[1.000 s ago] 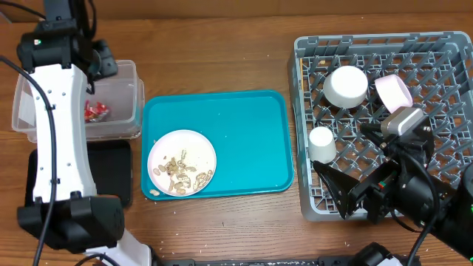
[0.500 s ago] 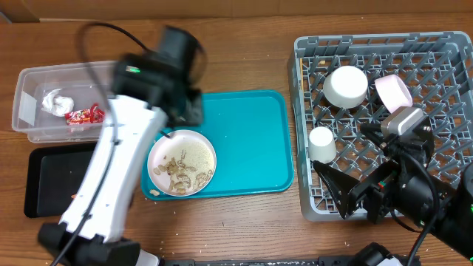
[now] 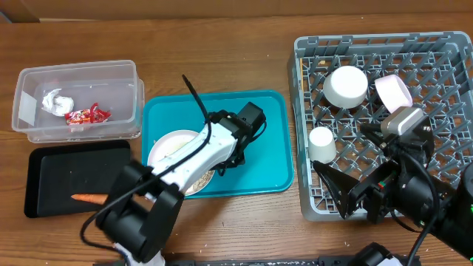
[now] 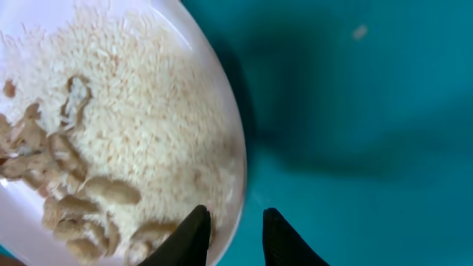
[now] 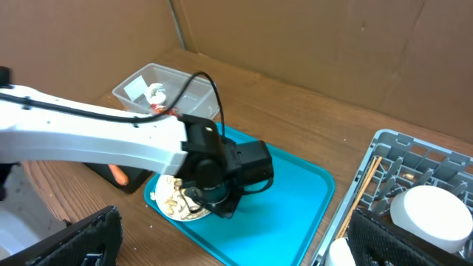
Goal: Sort waste into correct bins and load items into the dishwasher
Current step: 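Move the left gripper to the white plate and grasp its rim, then tip the plate over the black tray to dump the rice and shells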
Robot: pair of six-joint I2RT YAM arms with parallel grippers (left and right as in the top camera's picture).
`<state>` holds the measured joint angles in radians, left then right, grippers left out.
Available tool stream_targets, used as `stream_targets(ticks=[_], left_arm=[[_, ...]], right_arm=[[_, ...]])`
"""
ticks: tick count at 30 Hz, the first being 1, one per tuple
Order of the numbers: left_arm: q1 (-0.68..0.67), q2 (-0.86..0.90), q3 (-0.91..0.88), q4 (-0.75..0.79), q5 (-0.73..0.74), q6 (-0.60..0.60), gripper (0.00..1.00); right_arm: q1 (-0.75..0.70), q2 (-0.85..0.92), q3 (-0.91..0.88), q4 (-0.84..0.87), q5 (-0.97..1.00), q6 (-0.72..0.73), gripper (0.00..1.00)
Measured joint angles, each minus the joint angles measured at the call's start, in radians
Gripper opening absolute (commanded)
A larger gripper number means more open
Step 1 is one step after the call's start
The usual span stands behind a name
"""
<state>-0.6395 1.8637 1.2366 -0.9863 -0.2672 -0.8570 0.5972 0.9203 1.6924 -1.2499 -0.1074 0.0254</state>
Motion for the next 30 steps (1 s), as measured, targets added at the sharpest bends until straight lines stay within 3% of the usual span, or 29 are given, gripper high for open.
stream_targets(ticks=[3, 7, 16, 23, 30], left_arm=[[0.006, 0.053, 0.0, 0.037, -0.015, -0.016, 0.21], [0.007, 0.09, 0.0, 0.047, -0.031, -0.031, 0.04], [0.007, 0.091, 0.002, 0.042, -0.069, -0.031, 0.04], [0.006, 0.07, 0.076, -0.145, -0.074, -0.033, 0.04], [0.006, -0.095, 0.164, -0.254, -0.074, -0.027, 0.04]], right_arm=[[0.0, 0.0, 0.0, 0.0, -0.001, 0.0, 1.0], [0.0, 0.0, 0.0, 0.0, -0.001, 0.0, 1.0], [0.0, 0.0, 0.0, 0.0, 0.0, 0.0, 1.0], [0.0, 0.0, 0.0, 0.0, 0.0, 0.0, 1.0], [0.0, 0.0, 0.0, 0.0, 0.0, 0.0, 1.0]])
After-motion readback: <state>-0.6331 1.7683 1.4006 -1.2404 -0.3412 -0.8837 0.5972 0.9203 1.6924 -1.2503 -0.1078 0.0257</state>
